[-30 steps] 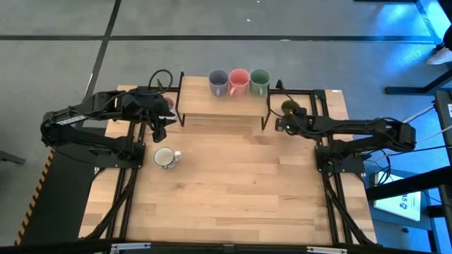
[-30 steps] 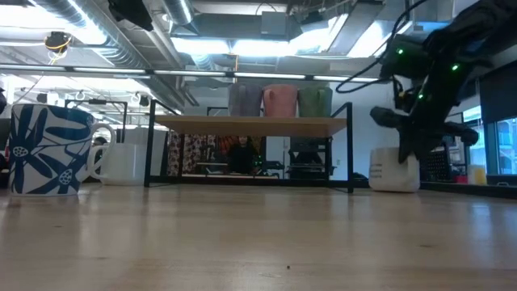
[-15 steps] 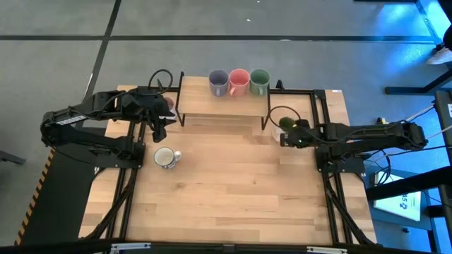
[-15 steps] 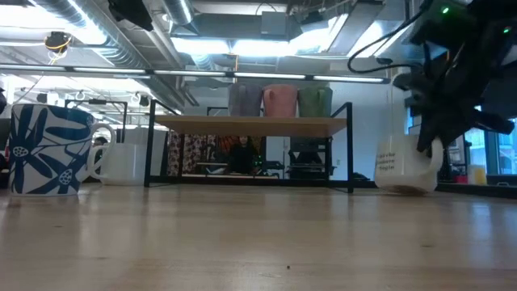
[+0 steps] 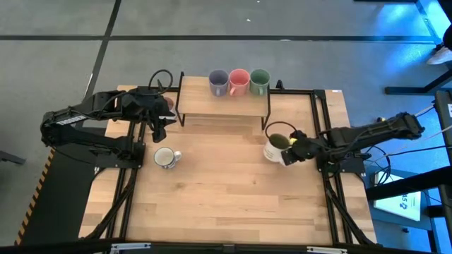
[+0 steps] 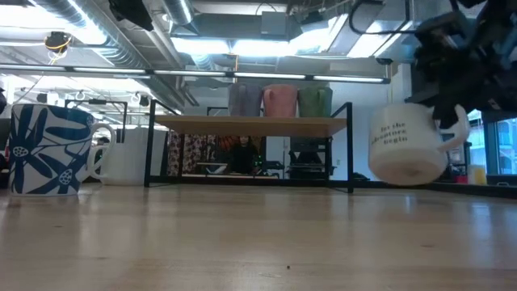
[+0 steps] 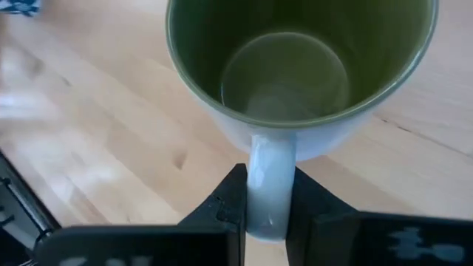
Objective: Place coffee mugs
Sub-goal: Put the white and green mug on the shelf
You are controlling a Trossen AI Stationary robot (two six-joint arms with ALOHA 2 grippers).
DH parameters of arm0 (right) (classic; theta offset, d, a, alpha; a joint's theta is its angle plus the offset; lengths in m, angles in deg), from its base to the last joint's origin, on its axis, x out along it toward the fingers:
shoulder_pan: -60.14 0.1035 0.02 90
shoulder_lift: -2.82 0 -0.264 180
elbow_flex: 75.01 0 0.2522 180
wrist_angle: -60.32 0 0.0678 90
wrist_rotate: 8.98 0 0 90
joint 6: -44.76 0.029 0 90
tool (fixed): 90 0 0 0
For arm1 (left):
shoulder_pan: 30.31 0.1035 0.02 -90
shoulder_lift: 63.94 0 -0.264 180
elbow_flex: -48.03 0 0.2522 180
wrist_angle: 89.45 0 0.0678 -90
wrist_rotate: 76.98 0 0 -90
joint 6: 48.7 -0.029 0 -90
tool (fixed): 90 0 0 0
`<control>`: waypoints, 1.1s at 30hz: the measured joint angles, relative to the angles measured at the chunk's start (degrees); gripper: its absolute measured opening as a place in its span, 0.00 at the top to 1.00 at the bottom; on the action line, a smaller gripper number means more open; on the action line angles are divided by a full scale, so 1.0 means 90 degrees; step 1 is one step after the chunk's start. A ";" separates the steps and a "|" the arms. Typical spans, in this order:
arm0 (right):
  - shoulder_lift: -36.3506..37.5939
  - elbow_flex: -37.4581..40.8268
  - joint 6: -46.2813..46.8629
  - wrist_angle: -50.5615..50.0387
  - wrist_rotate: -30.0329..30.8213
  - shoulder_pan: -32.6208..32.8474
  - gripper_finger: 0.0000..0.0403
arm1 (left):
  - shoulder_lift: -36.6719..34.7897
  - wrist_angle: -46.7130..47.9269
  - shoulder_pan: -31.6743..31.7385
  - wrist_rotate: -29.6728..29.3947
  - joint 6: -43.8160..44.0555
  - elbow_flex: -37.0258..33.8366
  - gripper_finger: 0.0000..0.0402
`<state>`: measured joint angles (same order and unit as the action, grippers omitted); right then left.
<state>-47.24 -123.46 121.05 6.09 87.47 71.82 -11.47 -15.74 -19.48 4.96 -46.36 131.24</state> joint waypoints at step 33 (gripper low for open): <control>-0.3885 -0.5351 -0.1712 -0.2302 0.2994 -0.0498 0.91 | 0.0002 -0.0024 0.0000 -0.0174 -0.0162 0.0002 0.73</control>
<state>-82.20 -171.62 105.64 -14.63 114.41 67.34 -11.46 -15.96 -19.48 3.40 -47.82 131.26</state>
